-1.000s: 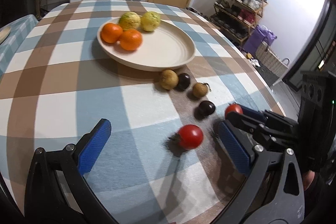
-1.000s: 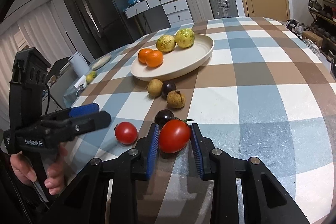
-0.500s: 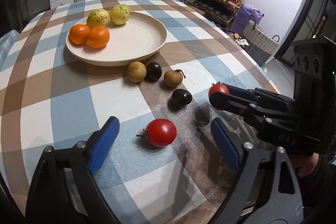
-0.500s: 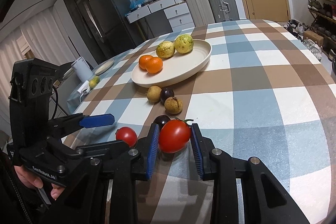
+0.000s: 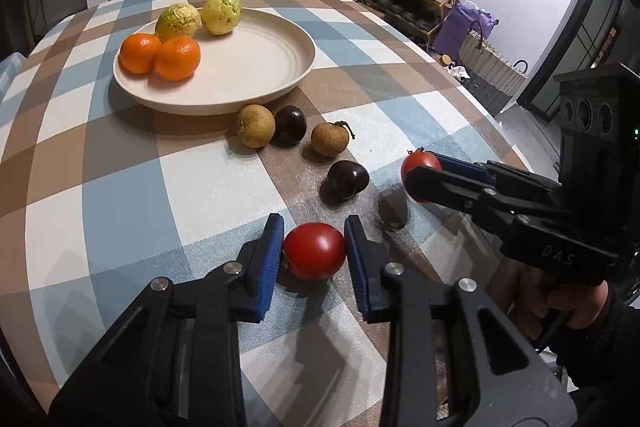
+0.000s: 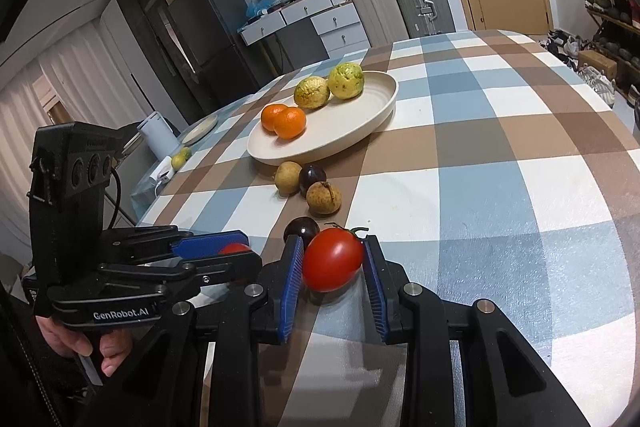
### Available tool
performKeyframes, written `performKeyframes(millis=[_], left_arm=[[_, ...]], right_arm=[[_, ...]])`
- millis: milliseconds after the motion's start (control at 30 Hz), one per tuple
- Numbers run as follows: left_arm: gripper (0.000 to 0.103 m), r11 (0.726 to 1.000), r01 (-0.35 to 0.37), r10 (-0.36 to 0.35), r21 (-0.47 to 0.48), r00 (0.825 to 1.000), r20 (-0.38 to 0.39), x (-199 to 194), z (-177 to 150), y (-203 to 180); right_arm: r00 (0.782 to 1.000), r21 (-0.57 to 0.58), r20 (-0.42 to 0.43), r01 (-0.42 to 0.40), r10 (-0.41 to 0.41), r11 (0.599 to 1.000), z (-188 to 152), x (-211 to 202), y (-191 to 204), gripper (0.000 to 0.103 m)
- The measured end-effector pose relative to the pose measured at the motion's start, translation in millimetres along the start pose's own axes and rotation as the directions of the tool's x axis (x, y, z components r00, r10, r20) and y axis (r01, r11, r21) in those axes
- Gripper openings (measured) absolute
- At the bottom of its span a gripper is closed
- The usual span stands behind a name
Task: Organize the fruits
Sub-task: 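Grasp the large red tomato with the right gripper while the left gripper grasps the other tomato, then carry both tomatoes onto the cream plate beside the citrus and open both grippers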
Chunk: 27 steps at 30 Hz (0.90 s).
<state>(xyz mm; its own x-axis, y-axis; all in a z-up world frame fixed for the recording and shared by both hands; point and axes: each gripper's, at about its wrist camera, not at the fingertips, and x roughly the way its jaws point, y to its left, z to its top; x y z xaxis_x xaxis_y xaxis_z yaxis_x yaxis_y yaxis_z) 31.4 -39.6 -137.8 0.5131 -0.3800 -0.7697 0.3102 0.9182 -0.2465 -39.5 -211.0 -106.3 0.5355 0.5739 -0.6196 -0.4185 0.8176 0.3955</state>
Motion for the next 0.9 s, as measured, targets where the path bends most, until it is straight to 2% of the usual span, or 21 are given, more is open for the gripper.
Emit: performKeyframes(millis=[400, 633, 900], left_arm=[[0.028, 0.999, 0.015, -0.013, -0.036, 0.998, 0.063, -19.8, 24.1, 17.7], [0.028, 0.999, -0.019, 0.024, -0.048, 0.994, 0.107, -25.4, 64.0, 40.4], [0.028, 0.998, -0.036, 0.043, -0.058, 0.991, 0.125, -5.5, 121.9, 59.6]], right_arm=[[1.0, -0.006, 0.011, -0.016, 0.016, 1.0, 15.0, 1.7, 2.7, 0.031], [0.999, 0.008, 0.024, -0.038, 0.038, 0.999, 46.1, 11.2, -3.1, 0.031], [0.998, 0.003, 0.04, -0.054, 0.054, 0.999, 99.6, 29.5, -12.3, 0.031]])
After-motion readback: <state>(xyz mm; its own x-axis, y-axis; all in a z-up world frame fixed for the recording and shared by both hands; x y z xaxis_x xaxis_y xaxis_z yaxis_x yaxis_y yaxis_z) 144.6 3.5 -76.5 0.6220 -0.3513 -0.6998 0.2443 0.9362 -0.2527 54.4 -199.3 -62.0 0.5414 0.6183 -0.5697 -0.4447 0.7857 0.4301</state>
